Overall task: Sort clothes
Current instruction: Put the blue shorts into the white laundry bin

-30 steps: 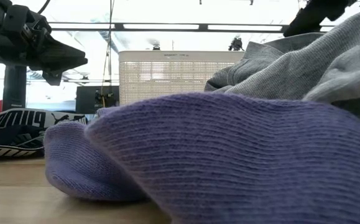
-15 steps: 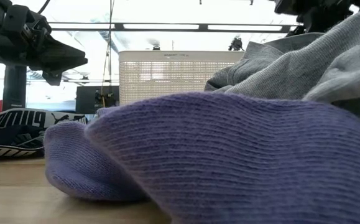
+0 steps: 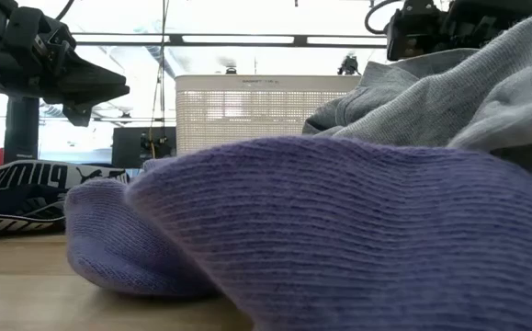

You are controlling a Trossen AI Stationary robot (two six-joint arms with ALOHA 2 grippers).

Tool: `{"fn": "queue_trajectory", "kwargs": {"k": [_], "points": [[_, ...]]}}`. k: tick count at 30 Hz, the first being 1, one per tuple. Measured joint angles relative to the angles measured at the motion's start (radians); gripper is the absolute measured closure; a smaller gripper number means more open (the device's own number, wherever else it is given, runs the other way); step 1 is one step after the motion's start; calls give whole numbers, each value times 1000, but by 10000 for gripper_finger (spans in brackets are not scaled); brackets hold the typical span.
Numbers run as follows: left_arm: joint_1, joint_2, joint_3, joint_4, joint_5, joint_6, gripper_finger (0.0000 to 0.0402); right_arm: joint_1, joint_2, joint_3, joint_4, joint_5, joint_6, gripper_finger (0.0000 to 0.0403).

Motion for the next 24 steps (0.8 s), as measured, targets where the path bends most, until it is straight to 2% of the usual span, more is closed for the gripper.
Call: {"fn": "queue_trajectory", "kwargs": {"k": [9,18,20,22,24], "points": [[0,0,0,0,0,0,294,17,85,0,-7,32,33,250],[0,0,0,0,0,0,294,2,152,0,-109,204,34,250],[0,0,0,0,0,0,294,-7,165,0,-103,215,34,253],[0,0,0,0,0,0,294,-19,176,0,-100,196,22,271],[0,0,0,-1,0,0,294,-25,182,0,-102,190,11,313]]}}
